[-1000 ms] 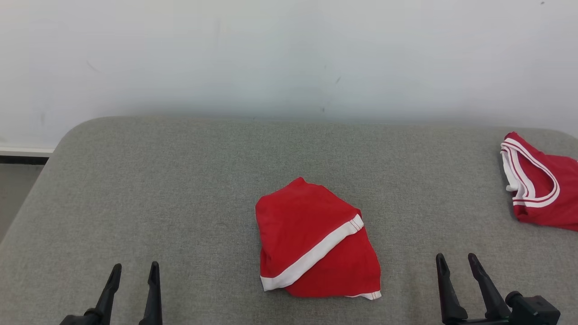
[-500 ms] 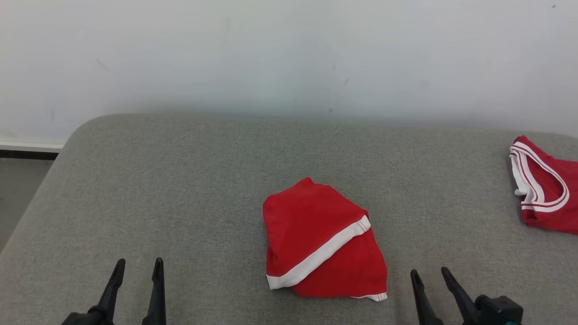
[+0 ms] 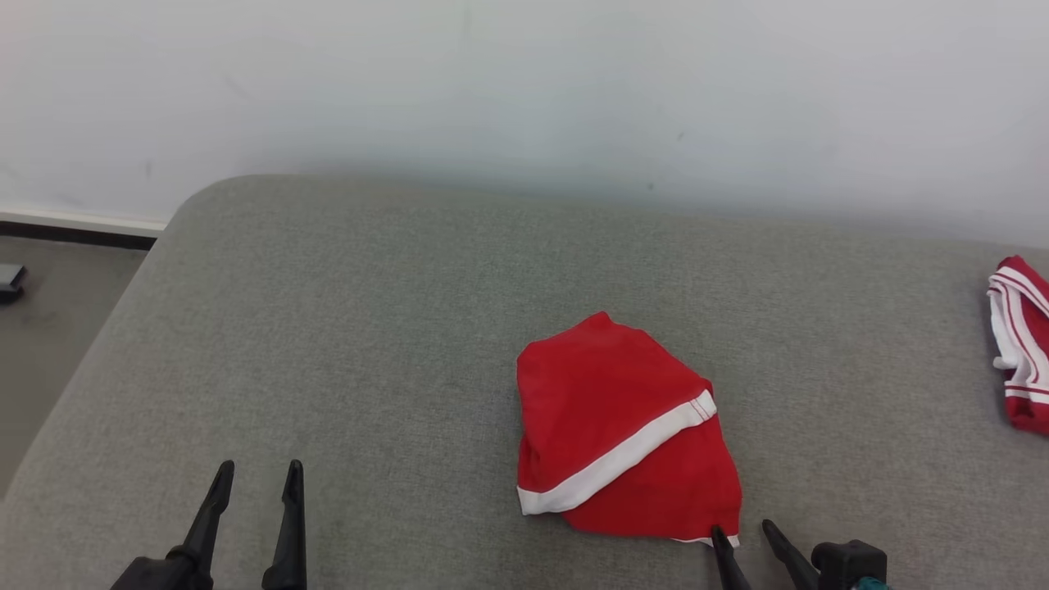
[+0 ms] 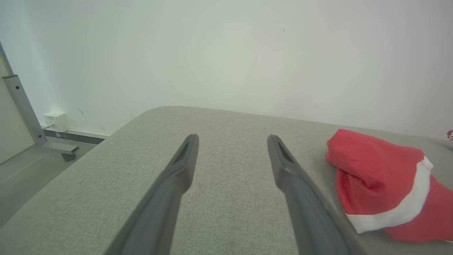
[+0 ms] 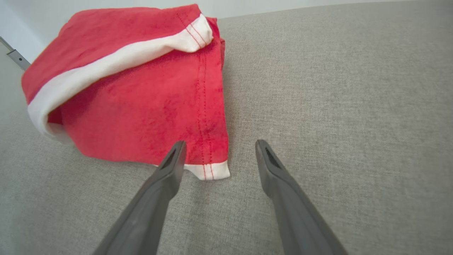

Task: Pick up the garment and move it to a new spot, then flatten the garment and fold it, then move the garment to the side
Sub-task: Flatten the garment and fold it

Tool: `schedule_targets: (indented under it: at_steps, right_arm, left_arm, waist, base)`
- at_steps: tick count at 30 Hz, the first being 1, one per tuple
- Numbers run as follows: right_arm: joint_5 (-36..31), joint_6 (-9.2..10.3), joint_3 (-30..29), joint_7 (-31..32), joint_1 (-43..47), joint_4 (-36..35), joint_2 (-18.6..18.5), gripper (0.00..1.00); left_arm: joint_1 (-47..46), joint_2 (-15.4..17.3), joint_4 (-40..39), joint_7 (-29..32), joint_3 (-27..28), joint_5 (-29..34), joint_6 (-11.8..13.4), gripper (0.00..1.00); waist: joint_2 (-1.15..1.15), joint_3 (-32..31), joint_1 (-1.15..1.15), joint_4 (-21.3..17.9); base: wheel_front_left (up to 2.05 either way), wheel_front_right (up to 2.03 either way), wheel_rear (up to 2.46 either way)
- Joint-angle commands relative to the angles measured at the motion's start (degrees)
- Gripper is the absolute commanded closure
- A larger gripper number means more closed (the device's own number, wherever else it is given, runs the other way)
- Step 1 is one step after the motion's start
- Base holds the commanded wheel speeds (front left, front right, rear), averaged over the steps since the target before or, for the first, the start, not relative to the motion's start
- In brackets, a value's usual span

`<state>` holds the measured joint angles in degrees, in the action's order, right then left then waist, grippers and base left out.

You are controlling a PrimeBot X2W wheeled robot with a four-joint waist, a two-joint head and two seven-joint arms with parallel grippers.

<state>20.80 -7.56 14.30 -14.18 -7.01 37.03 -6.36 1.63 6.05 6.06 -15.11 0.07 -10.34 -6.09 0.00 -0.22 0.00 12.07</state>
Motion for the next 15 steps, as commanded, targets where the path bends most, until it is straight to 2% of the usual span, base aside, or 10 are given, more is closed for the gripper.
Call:
schedule_targets:
  at_steps: [1,4,5,6,7,10,15]
  right_arm:
    - [0.48,0.17,0.27,-0.47,-0.88,1.29,0.27,0.0]
    - [1.53,0.17,1.15,-0.62,-2.65,5.23,0.64,0.0]
    - [2.12,0.17,1.52,-0.59,-3.32,6.53,0.77,0.21]
    - [2.62,0.17,1.85,-0.69,-3.85,7.56,0.84,0.8]
    - [3.24,0.17,2.04,-0.77,-4.23,8.39,0.96,1.0]
    - [4.45,0.17,2.09,-1.01,-5.6,8.93,0.53,1.0]
    - [4.39,0.17,-1.27,-1.02,-5.68,4.16,-2.29,1.0]
  left_arm:
    - [-0.58,0.08,0.18,-0.03,0.08,-0.01,-0.16,0.0]
    - [-0.91,0.09,0.41,-0.03,-0.07,0.14,-0.31,0.0]
    - [-0.91,0.15,0.47,-0.03,-0.05,0.16,-0.31,0.0]
    - [-1.0,0.19,0.53,-0.03,-0.09,0.22,-0.28,0.0]
    - [-1.0,0.29,0.56,-0.03,-0.03,0.29,-0.3,0.0]
    - [-0.91,0.49,0.47,-0.03,0.39,0.22,-0.22,0.0]
    - [-0.04,0.28,0.53,-0.03,0.85,0.22,-0.05,0.0]
  waist:
    - [0.0,0.65,0.0,0.81]
    - [0.0,0.93,0.0,1.57]
    - [0.0,0.99,0.0,1.7]
    - [0.0,1.01,0.0,1.88]
    - [0.0,0.98,0.0,1.97]
    - [0.0,0.94,0.0,1.73]
    - [0.0,0.5,0.0,0.17]
  base:
    - [0.0,0.0,0.0]
    - [0.0,0.0,0.0]
    - [0.0,0.0,0.0]
    - [0.0,0.0,0.0]
    - [0.0,0.0,0.0]
    - [0.0,0.0,0.0]
    - [0.0,0.0,0.0]
